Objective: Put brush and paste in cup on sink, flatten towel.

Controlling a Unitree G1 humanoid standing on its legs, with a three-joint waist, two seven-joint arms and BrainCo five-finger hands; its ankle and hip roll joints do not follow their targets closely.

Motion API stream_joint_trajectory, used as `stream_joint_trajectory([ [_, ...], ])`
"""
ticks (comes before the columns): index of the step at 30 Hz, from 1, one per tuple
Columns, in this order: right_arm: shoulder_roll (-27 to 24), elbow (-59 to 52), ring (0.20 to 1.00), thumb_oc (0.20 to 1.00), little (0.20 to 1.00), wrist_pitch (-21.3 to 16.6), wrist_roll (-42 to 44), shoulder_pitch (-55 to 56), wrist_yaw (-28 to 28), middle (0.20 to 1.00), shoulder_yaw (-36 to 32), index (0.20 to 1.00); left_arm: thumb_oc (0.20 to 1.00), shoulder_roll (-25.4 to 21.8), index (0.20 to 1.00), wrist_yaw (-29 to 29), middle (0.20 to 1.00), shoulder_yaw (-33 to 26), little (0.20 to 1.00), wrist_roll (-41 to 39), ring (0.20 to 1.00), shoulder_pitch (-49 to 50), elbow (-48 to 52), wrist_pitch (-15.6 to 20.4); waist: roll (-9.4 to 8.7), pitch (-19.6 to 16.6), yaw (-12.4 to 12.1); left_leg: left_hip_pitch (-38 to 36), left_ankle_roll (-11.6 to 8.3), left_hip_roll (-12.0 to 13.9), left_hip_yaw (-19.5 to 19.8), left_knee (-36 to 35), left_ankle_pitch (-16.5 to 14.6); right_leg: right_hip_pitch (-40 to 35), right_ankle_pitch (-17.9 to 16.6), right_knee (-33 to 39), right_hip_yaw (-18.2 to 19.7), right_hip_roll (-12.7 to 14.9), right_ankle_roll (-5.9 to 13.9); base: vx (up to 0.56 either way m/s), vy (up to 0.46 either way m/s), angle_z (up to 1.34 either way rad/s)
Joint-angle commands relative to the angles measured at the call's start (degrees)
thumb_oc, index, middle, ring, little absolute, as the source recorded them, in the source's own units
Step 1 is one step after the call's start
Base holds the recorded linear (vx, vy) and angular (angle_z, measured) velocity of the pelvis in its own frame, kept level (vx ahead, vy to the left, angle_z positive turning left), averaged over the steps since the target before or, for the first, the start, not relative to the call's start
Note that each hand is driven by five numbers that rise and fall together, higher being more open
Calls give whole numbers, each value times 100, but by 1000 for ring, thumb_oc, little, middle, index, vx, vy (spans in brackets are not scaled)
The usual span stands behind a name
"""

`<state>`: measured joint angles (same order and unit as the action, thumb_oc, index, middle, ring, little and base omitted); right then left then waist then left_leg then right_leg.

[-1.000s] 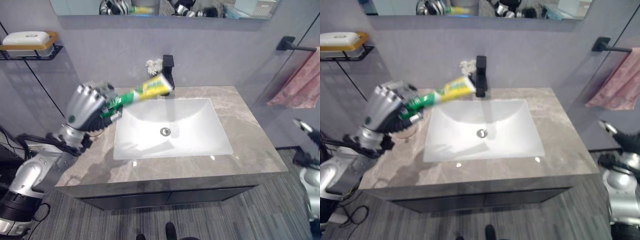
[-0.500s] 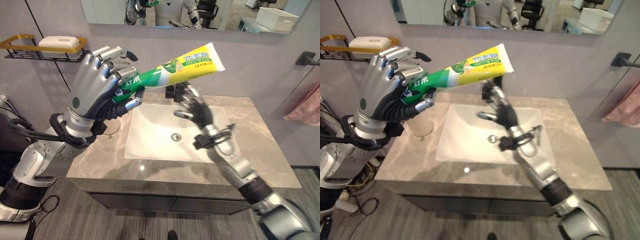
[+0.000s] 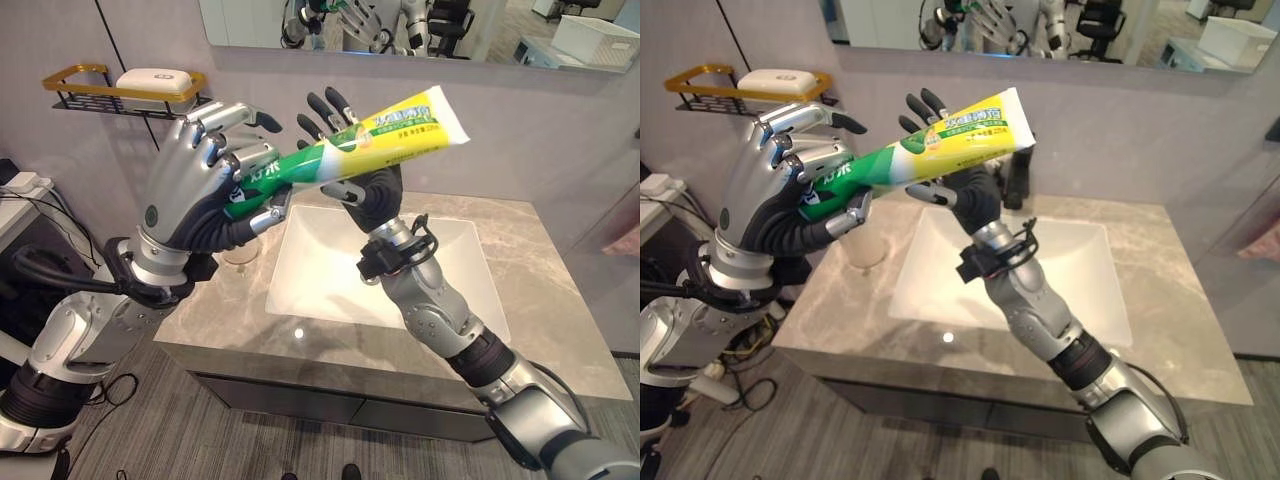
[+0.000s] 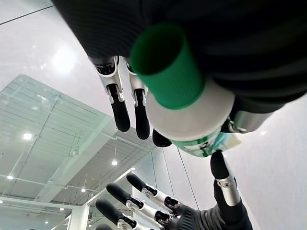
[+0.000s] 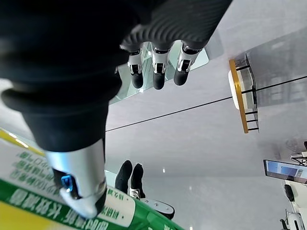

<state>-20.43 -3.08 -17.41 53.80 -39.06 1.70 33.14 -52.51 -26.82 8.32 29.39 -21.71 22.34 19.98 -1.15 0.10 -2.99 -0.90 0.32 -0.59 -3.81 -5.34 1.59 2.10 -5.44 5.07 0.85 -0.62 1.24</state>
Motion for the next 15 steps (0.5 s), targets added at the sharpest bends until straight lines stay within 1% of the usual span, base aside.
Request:
stream_joint_trajectory([
  [1, 224, -521, 1000, 1000, 1000, -577, 244, -706, -99, 1000, -252, 1000, 200, -161, 200, -125, 200, 245, 200, -228, 200, 287, -57, -38, -305, -429, -81, 140, -492, 353, 282, 34, -5, 61, -9, -7, 40, 826, 723, 8, 32, 0],
  [7, 224, -746, 1000, 1000, 1000, -629, 205, -735, -65, 1000, -237, 1000, 200, -11, 200, -46, 200, 217, 200, -372, 200, 750, -309, -53, -304, -396, -114, 169, -444, 293, 272, 34, -6, 114, -47, -7, 64, 879, 748, 3, 22, 0],
  [9, 90, -861, 1000, 1000, 1000, -627, 88, -716, -49, 1000, -232, 1000, 200, 44, 200, -1, 200, 177, 200, -427, 200, 903, -354, -44, -310, -378, -109, 175, -435, 281, 261, 34, -7, 124, -52, -7, 64, 897, 759, 0, 0, 0],
  [15, 145, -852, 1000, 1000, 1000, -532, 186, -592, -122, 1000, -106, 1000, 200, 206, 200, 84, 200, 212, 200, -513, 200, 1045, -491, -88, -329, -350, -123, 231, -437, 266, 262, 34, 3, 159, -55, -7, 12, 942, 782, 0, 0, 0],
])
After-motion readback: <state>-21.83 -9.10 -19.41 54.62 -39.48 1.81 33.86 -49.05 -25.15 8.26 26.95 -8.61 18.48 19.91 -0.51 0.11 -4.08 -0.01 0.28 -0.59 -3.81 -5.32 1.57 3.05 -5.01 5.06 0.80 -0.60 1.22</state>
